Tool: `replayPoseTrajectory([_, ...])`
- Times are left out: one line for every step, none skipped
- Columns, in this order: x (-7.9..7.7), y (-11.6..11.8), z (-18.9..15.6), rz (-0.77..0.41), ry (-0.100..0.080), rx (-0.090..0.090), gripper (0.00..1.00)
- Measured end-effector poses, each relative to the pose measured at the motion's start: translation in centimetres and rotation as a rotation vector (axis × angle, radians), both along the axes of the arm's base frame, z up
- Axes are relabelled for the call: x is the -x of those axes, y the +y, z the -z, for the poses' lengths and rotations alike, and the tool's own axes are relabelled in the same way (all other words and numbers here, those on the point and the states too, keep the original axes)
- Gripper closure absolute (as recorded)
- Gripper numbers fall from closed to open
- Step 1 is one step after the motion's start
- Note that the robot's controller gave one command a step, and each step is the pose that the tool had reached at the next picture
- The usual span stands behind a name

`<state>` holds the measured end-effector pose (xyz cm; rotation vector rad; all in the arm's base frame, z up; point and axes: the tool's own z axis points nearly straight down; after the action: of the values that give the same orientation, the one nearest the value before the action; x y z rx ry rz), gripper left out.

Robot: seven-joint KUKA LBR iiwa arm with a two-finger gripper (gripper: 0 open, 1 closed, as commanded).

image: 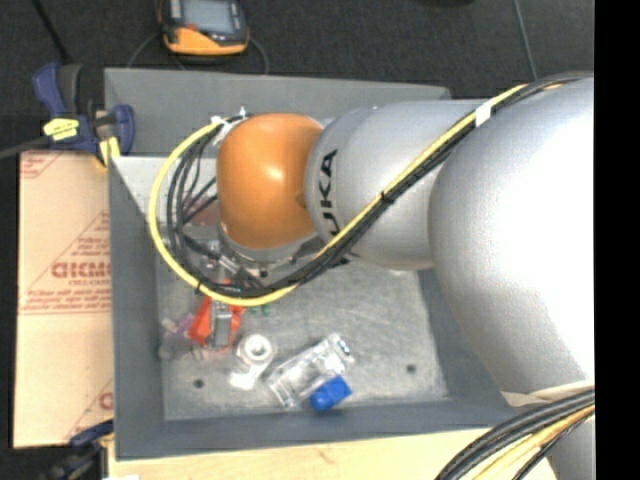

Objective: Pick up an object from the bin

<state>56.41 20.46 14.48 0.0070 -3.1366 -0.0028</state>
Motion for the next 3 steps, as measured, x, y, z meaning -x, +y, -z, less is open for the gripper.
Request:
replayPoseTrajectory([-1.8,-1.3,7.4,-0.3,-0.005,0.002,0.0])
replayPoseTrajectory([-1.9,-1.1,7.0,-0.298,-0.009,-0.004,1.0])
replayPoseTrajectory([-1.3,0.8,-11.3,-0.349,-0.019,0.0,1.0])
